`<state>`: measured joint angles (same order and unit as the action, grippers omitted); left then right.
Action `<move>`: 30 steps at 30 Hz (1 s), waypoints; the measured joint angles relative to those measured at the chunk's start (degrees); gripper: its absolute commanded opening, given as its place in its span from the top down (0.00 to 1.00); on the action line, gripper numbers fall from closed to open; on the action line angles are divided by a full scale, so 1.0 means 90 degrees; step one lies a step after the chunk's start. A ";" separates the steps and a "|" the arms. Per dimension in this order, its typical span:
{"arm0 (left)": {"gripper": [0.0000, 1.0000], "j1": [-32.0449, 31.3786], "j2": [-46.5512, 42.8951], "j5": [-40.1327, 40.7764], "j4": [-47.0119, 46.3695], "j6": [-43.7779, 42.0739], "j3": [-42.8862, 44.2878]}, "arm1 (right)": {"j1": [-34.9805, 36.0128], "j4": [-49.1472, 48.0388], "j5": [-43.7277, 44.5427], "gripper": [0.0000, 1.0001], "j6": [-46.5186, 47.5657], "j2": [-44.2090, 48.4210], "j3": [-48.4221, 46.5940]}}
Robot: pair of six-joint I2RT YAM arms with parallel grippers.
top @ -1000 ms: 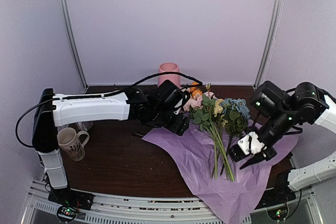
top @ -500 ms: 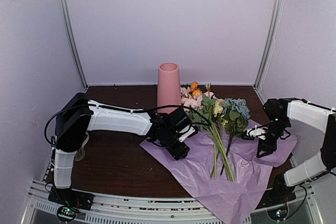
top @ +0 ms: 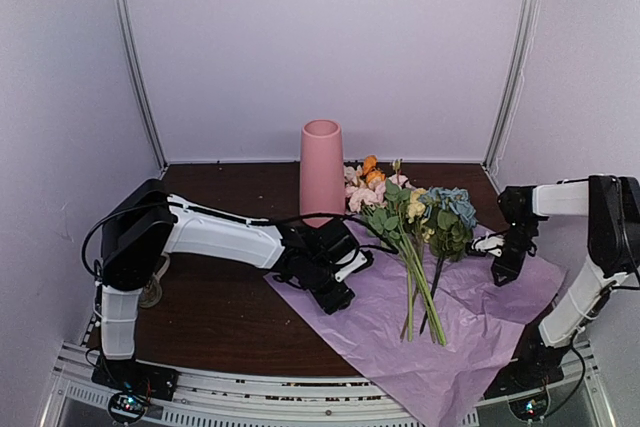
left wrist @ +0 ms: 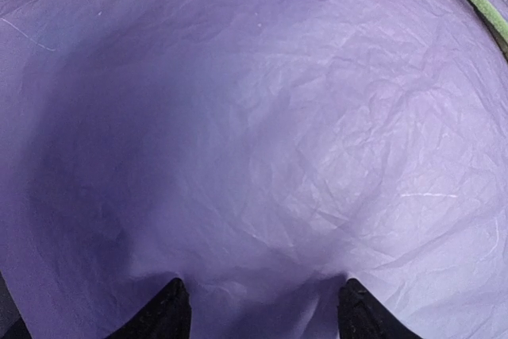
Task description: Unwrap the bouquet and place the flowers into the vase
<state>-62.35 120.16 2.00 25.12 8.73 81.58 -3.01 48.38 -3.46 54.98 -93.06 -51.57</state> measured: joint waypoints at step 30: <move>0.12 0.0049 -0.2805 0.1195 -0.1132 0.1411 -0.1175 | 0.2817 -0.0070 -0.1377 0.43 -0.3150 0.1146 -0.2346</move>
<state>-61.91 94.91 12.75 14.94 21.43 71.00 22.35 47.75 -15.86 26.63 -82.74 -72.69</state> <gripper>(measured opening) 0.899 0.607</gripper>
